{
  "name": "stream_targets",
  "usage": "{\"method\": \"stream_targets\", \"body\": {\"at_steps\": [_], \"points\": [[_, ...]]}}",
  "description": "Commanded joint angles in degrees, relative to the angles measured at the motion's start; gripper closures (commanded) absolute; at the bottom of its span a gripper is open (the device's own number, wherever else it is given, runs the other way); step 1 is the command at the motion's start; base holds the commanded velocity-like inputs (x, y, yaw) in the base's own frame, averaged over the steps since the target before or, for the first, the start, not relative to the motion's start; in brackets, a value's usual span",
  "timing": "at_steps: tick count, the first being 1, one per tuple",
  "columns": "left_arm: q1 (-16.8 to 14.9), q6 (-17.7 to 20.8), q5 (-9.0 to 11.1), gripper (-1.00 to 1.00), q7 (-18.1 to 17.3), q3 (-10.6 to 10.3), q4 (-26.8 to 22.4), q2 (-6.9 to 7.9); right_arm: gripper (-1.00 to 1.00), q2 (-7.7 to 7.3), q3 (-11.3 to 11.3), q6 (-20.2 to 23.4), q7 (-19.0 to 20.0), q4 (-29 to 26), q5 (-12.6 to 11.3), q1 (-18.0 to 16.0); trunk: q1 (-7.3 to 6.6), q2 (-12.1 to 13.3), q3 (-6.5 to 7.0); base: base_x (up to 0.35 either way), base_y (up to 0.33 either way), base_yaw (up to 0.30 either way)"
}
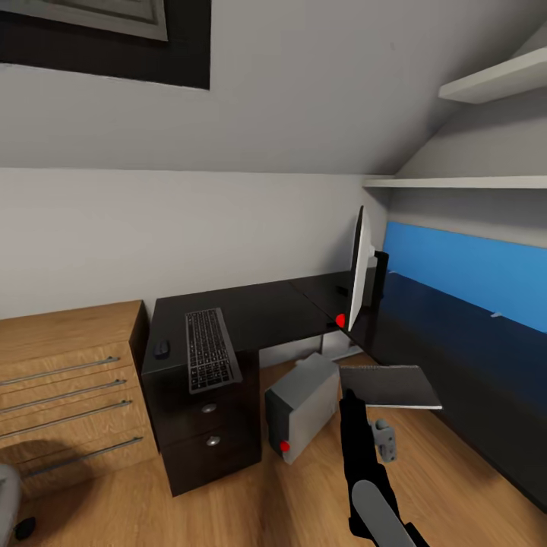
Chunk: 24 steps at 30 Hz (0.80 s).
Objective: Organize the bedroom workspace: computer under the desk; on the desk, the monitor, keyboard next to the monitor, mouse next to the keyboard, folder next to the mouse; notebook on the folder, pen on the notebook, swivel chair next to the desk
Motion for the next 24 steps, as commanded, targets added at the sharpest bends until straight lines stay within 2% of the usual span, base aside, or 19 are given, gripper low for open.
{"method": "stream_targets", "body": {"at_steps": [1, 18, 23, 24], "points": [[-0.02, -0.44, 0.61, -1.00, 0.19, -0.14, -0.04, 0.02, 1.00, -0.08, 0.16, -0.25, -0.23, -0.05, -0.09, -0.06, 0.00, -0.03, 0.02, 0.000, 0.000, 0.187], [-0.02, -0.42, 0.59, -1.00, 0.19, -0.06, 0.00, 0.02, 1.00, -0.09, 1.34, -0.25, 0.27, -0.01, 0.21, -0.05, 0.00, -0.03, 1.18, 0.000, 0.000, 0.192], [-0.02, -0.43, 0.59, -1.00, 0.19, -0.09, 0.00, 0.02, 1.00, -0.14, 1.49, -0.25, 3.73, 0.86, 0.70, -0.06, 0.00, -0.03, 1.52, 0.000, 0.000, 0.196], [-0.02, -0.42, 0.59, -1.00, 0.19, -0.14, 0.00, 0.02, 1.00, -0.15, 2.06, -0.25, 6.27, 1.73, 1.04, -0.05, 0.00, -0.03, 1.58, 0.000, 0.000, 0.210]]}}
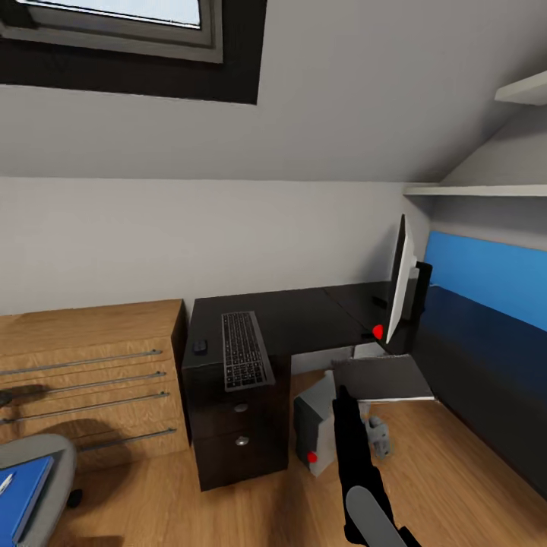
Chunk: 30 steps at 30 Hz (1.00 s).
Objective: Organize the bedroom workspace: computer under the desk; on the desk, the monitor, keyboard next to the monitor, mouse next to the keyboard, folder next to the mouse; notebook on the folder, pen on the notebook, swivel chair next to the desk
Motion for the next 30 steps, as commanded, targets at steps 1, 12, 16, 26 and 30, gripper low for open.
{"method": "stream_targets", "body": {"at_steps": [1, 12, 16, 26, 30], "points": [[-0.02, -0.44, 0.61, -1.00, 0.19, -0.14, -0.03, 0.02, 1.00, -0.07, 0.47, -0.38, -0.02, 0.08, -0.21, -0.07, 0.00, -0.03, 0.01, 0.000, 0.000, 0.211], [-0.02, -0.47, 0.61, -1.00, 0.19, -0.15, -0.03, 0.02, 1.00, 0.02, 3.55, -0.29, 0.49, 0.76, -0.24, -0.08, 0.00, -0.03, 0.20, 0.000, 0.000, 0.233], [-0.02, -0.43, 0.61, -1.00, 0.19, -0.15, -0.03, 0.02, 1.00, 0.02, 3.70, -0.29, 0.49, 0.78, -0.28, -0.08, 0.00, -0.03, 0.20, 0.000, 0.000, 0.240], [-0.02, -0.38, 0.61, -1.00, 0.19, -0.15, -0.05, -0.01, 1.00, -0.18, 3.51, -0.29, 0.39, 0.71, -0.49, -0.07, 0.00, -0.03, 0.20, 0.000, 0.000, 0.140], [-0.02, -0.35, 0.67, -1.00, 0.04, -0.64, -2.18, -0.13, 1.00, -0.15, 3.35, -0.22, 0.37, 0.68, -0.51, -0.07, 0.00, -0.03, 0.20, 0.000, 0.000, 0.003]]}}
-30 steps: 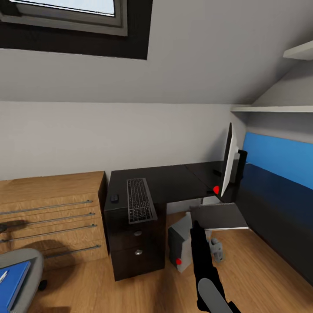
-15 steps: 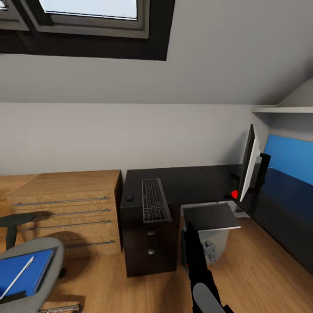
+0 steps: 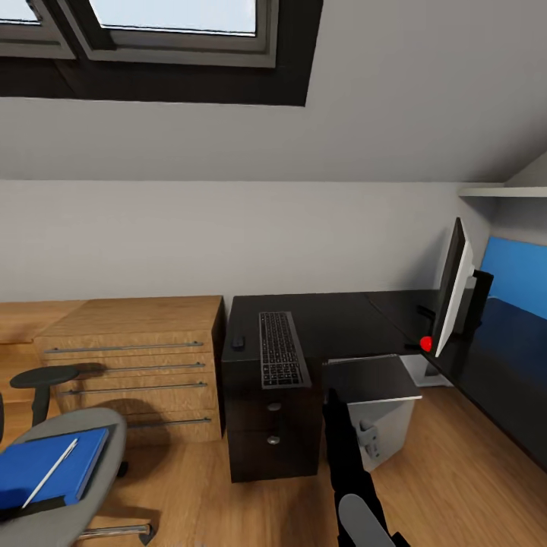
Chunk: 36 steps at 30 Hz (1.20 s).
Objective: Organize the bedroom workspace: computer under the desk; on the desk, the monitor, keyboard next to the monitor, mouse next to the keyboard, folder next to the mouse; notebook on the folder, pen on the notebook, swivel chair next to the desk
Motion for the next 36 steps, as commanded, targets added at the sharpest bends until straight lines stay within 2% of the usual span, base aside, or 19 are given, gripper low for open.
{"method": "stream_targets", "body": {"at_steps": [1, 5, 7, 12, 16, 18, 20, 21, 24, 28, 30, 31, 32, 33, 35, 36], "points": [[-0.01, -0.37, 0.65, -1.00, 0.15, -0.18, -0.84, 0.02, 1.00, -0.08, 0.13, -0.33, -0.26, -0.06, -0.11, -0.07, 0.00, -0.03, -0.05, 0.000, 0.000, 0.000], [-0.01, 0.69, 0.67, -1.00, 0.11, -0.56, -7.07, 0.04, 1.00, -0.18, 0.07, -0.45, -0.17, -0.04, 0.16, -0.08, 0.00, -0.03, -0.05, 0.000, 0.000, 0.000], [-0.01, 3.22, 0.67, -1.00, 0.14, -0.88, -10.07, 0.00, 1.00, -0.19, 0.09, -0.45, 0.20, 0.02, 0.98, -0.07, 0.00, -0.03, -0.05, 0.000, 0.000, 0.000], [-0.01, 9.24, 0.70, -1.00, 0.16, -1.74, -12.98, -0.16, 1.00, -0.22, -0.24, 0.24, 0.04, -0.27, 2.77, -0.08, 0.00, -0.03, -0.05, 0.000, 0.000, 0.000], [-0.01, 11.33, 0.74, -1.00, 0.17, -1.93, -16.14, -0.28, 1.00, -0.29, -1.15, 2.71, 0.28, -0.25, 3.13, -0.20, 0.00, -0.03, -0.05, 0.000, 0.000, 0.000], [-0.01, 13.47, 0.75, -1.00, 0.17, -1.94, -17.88, -0.32, 1.00, -0.39, -3.10, 5.42, 0.54, -0.10, 3.15, -0.36, 0.00, -0.03, -0.05, 0.000, 0.000, 0.000], [-0.01, 16.75, 0.80, -1.00, 0.20, -1.94, -20.04, -0.41, 1.00, -0.35, -5.89, 10.23, 1.59, 0.37, 3.17, -0.55, 0.00, -0.03, -0.05, 0.000, 0.000, 0.000], [-0.01, 18.33, 0.82, -1.00, 0.23, -1.94, -21.60, -0.53, 1.00, -0.30, -7.49, 13.96, 2.80, 0.59, 3.12, -0.75, 0.00, -0.03, -0.05, 0.000, 0.000, 0.000], [-0.01, 19.56, 0.84, -1.00, 0.25, -1.94, -24.09, -0.81, 1.00, -0.19, -10.39, 18.69, 3.84, 1.01, 2.84, -2.74, 0.00, -0.03, -0.05, 0.000, 0.000, 0.000], [-0.01, 20.08, 0.84, -1.00, 0.19, -1.94, -25.49, -1.07, 1.00, -0.11, -13.06, 21.48, 4.31, 4.82, 2.33, -7.20, 0.00, -0.03, -0.05, 0.000, 0.000, 0.000], [-0.01, 20.20, 0.85, -1.00, 0.14, -1.94, -25.78, -1.36, 1.00, -0.13, -13.94, 22.51, 4.96, 9.98, 0.54, -10.78, 0.00, -0.03, -0.05, 0.000, 0.000, 0.000], [-0.01, 20.23, 0.85, -1.00, 0.12, -1.94, -25.90, -1.51, 1.00, -0.14, -14.23, 23.10, 6.05, 13.39, -1.11, -12.70, 0.00, -0.03, -0.05, 0.000, 0.000, 0.000], [-0.01, 20.25, 0.85, -1.00, 0.06, -1.94, -26.03, -1.63, 1.00, -0.14, -14.48, 24.14, 9.06, 19.01, -4.01, -15.33, 0.00, -0.03, -0.05, 0.000, 0.000, 0.000], [-0.01, 20.26, 0.85, -1.00, 0.03, -1.96, -26.06, -1.66, 1.00, -0.14, -14.53, 24.56, 10.35, 20.85, -4.99, -16.04, 0.00, -0.03, -0.05, 0.000, 0.000, 0.000], [-0.01, 20.27, 0.85, -1.00, -0.06, -1.99, -26.12, -1.77, 1.00, -0.15, -14.65, 26.66, 15.36, 27.11, -8.35, -18.22, 0.00, -0.03, -0.05, 0.000, 0.000, 0.000], [-0.01, 20.27, 0.85, -1.00, -0.09, -2.00, -26.13, -1.79, 1.00, -0.15, -14.67, 27.32, 16.41, 28.29, -8.98, -18.59, 0.00, -0.03, -0.05, 0.000, 0.000, 0.000]]}}
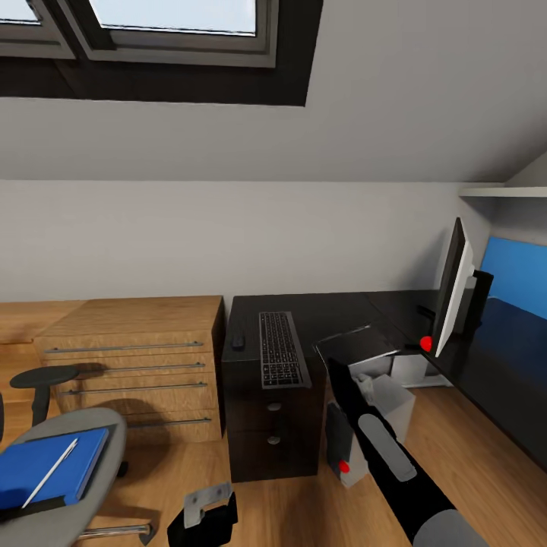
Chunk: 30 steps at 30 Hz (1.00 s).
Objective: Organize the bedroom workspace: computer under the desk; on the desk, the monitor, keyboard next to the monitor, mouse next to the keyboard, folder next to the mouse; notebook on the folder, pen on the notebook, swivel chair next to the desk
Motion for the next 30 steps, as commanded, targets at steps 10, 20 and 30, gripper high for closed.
{"method": "stream_targets", "body": {"at_steps": [10, 20, 30], "points": [[-0.01, 0.12, 0.34, -1.00, 0.19, -0.16, 0.16, 0.09, 1.00, -0.19, -1.19, 4.49, 6.61, 4.82, -8.96, -1.49, 0.00, -0.03, -0.05, 0.000, 0.000, 0.000], [-0.01, 0.05, 0.27, -1.00, 0.15, -0.10, 0.28, 0.23, 1.00, -0.25, -1.52, 4.60, 6.77, 4.93, -15.75, -1.51, 0.00, -0.03, -0.05, 0.000, 0.000, 0.000], [-0.01, -0.20, 0.34, -1.00, 0.15, -1.15, 0.04, 0.40, 1.00, -0.29, -1.19, 4.24, 1.08, 5.02, -21.51, -1.51, 0.00, -0.03, -0.05, 0.064, 0.000, 0.000]]}}
